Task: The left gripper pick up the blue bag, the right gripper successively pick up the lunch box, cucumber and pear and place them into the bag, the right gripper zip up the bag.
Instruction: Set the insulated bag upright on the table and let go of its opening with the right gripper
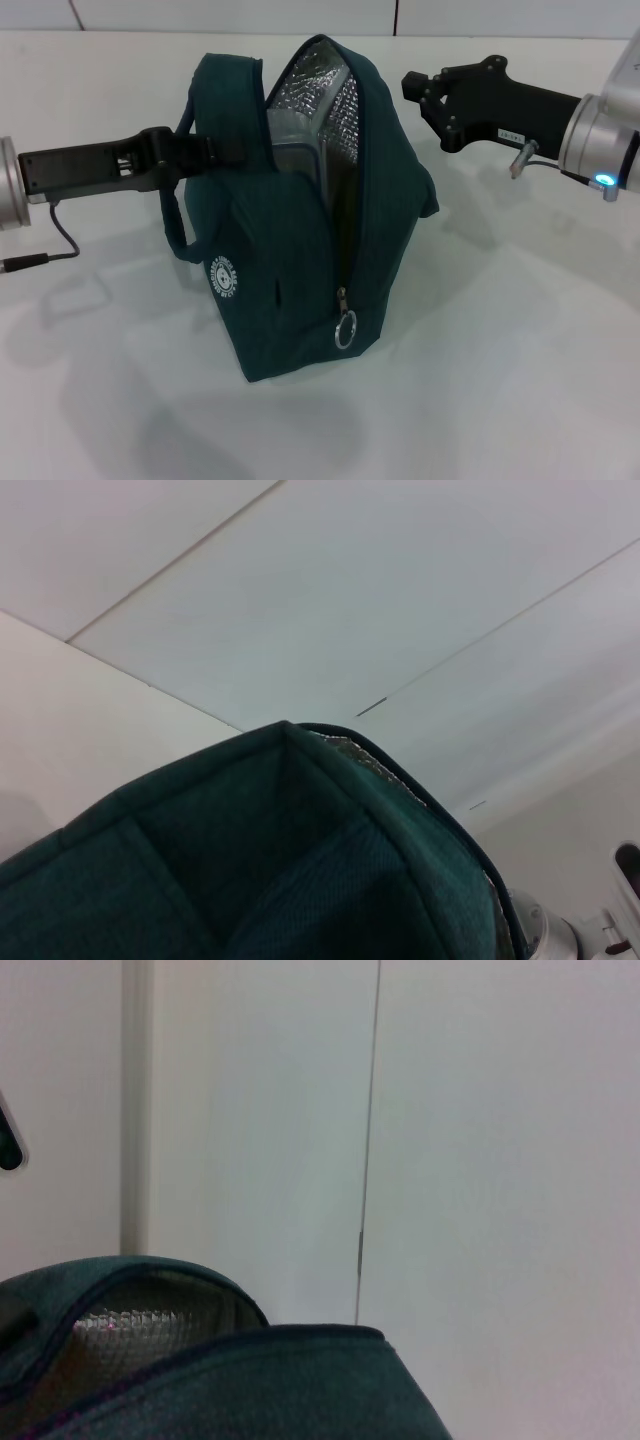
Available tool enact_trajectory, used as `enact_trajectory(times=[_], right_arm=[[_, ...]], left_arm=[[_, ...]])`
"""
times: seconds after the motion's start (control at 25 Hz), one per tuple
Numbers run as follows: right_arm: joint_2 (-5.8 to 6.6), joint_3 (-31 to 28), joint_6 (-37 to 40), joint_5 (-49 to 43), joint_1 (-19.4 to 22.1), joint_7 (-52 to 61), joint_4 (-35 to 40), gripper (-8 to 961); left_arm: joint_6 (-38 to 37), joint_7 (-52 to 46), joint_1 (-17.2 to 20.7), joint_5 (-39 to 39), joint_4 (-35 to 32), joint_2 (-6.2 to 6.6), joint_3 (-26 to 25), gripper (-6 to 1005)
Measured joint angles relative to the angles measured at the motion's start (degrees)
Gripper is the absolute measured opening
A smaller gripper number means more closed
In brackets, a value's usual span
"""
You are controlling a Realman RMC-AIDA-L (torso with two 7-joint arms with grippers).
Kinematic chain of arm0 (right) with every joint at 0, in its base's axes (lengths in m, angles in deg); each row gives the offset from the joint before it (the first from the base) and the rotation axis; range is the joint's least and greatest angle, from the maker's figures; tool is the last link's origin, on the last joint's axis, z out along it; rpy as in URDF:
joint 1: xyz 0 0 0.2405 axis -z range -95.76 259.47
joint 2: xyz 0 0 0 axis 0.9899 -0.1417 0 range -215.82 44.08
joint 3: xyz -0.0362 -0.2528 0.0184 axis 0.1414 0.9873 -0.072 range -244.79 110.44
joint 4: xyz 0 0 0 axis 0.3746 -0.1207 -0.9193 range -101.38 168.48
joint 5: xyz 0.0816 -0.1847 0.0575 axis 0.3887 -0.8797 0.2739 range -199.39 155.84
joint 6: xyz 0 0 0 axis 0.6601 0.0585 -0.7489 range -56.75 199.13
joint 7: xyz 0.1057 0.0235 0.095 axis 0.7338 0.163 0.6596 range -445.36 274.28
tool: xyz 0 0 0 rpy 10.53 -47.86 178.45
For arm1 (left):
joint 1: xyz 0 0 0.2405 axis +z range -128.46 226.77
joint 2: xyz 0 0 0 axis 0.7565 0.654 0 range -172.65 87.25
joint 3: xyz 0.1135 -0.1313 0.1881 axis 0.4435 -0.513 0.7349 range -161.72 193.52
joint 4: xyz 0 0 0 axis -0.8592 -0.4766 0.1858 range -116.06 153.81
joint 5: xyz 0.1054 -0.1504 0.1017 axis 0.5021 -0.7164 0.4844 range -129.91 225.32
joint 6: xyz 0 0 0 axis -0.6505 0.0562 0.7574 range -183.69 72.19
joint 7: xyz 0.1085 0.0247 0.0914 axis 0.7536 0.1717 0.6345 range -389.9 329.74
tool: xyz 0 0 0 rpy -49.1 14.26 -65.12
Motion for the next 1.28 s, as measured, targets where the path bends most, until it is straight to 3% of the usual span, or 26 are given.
enact_trajectory(times=[0.32,0.72,0.96,1.28], right_arm=[[0.00,0.16,0.30,0.10,0.71,0.19,0.86,-1],[0.00,1.03,0.69,0.10,0.09,2.02,0.12,143],[0.00,2.96,0.14,0.09,-1.79,2.06,-0.65,343],[-0.01,4.02,-2.38,0.21,-3.49,2.07,-2.08,369]], left_arm=[[-0.09,0.04,0.28,0.01,0.00,0.06,0.00,35],[-0.22,0.09,0.31,0.02,0.00,0.08,0.00,35],[-0.22,0.12,0.29,0.03,0.00,0.03,0.00,35],[-0.09,0.19,-0.01,0.03,0.00,-0.09,0.00,34]])
